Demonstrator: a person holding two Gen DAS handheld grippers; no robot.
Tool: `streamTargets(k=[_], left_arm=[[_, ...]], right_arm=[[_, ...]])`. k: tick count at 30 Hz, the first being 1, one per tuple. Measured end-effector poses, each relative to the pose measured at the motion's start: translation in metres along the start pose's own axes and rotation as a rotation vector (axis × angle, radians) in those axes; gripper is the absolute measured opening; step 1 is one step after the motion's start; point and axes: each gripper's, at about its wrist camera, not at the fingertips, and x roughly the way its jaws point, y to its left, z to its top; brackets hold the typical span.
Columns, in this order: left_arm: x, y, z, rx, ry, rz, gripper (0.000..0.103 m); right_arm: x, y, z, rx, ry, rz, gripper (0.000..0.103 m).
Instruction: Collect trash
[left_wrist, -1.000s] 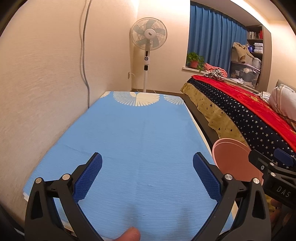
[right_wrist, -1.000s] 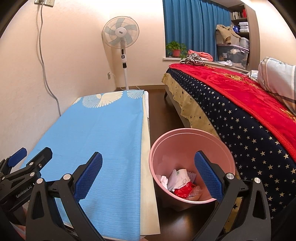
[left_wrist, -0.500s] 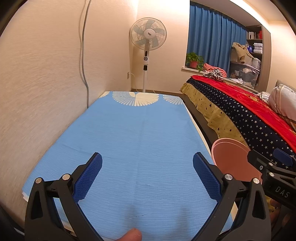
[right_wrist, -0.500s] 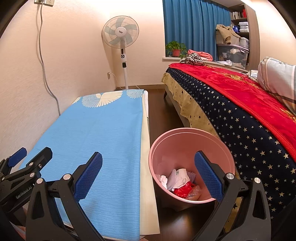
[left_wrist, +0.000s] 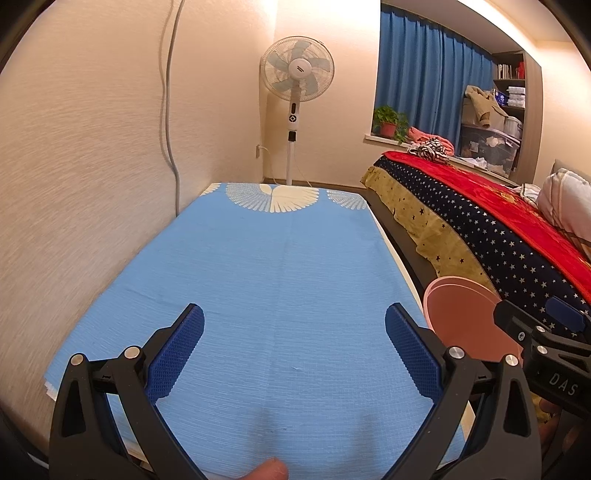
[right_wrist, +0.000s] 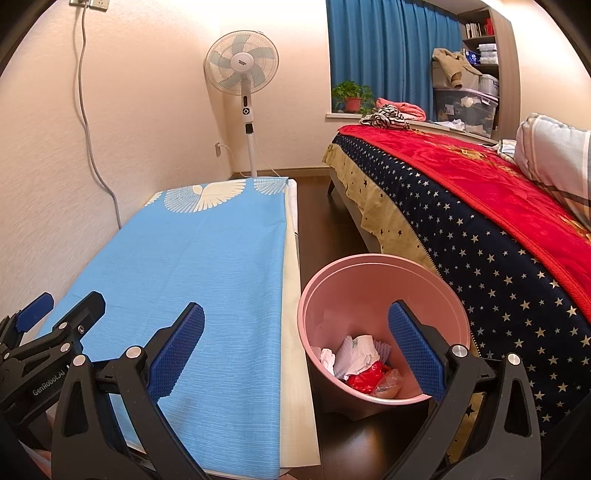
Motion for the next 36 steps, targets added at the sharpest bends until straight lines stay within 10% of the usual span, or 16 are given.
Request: streamTargets(k=[36], left_arm=[[0.008, -0.001, -0.0024, 0.0, 0.027, 0.01, 0.095]], right_arm=[[0.0044, -0.0005, -0.0062, -0.014, 0.01, 0.002, 0.098]])
